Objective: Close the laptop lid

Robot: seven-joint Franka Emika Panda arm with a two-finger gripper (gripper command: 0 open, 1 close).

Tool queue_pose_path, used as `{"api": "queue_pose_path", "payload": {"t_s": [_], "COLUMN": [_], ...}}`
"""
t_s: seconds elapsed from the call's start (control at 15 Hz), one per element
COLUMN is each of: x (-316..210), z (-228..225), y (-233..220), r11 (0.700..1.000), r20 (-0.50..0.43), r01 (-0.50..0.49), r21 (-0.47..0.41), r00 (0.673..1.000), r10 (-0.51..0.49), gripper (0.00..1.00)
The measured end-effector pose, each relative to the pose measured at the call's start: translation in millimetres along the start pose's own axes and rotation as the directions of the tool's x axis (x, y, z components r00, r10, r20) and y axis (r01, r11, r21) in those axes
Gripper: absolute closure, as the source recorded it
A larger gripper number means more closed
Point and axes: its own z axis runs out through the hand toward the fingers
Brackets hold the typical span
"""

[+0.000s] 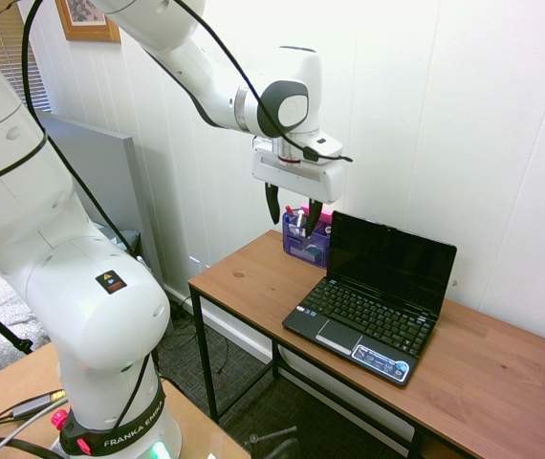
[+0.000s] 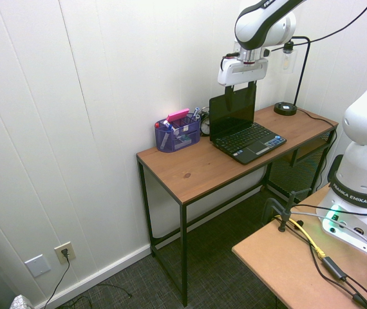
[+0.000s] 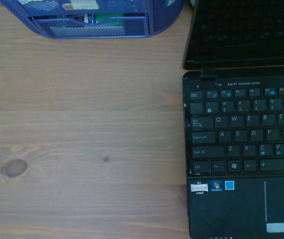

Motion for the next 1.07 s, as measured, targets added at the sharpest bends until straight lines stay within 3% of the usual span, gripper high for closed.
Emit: {"api": "queue_pose_path", "payload": {"t_s": [0.33, 0.8, 0.87, 1.07], "x": [10, 111, 128, 174], "z": [-6, -54, -52, -39], "y": [4, -13, -21, -44], "r11": [1.000, 0.997, 0.997, 0.996], "r20": [-0.046, -0.151, -0.157, -0.163], "r01": [-0.013, -0.072, -0.074, -0.091], "r21": [-0.029, -0.010, -0.013, -0.011], "r00": [0.999, 0.986, 0.985, 0.983], "r10": [0.012, 0.070, 0.071, 0.088], "gripper": [0.00, 0.00, 1.00, 1.00]}}
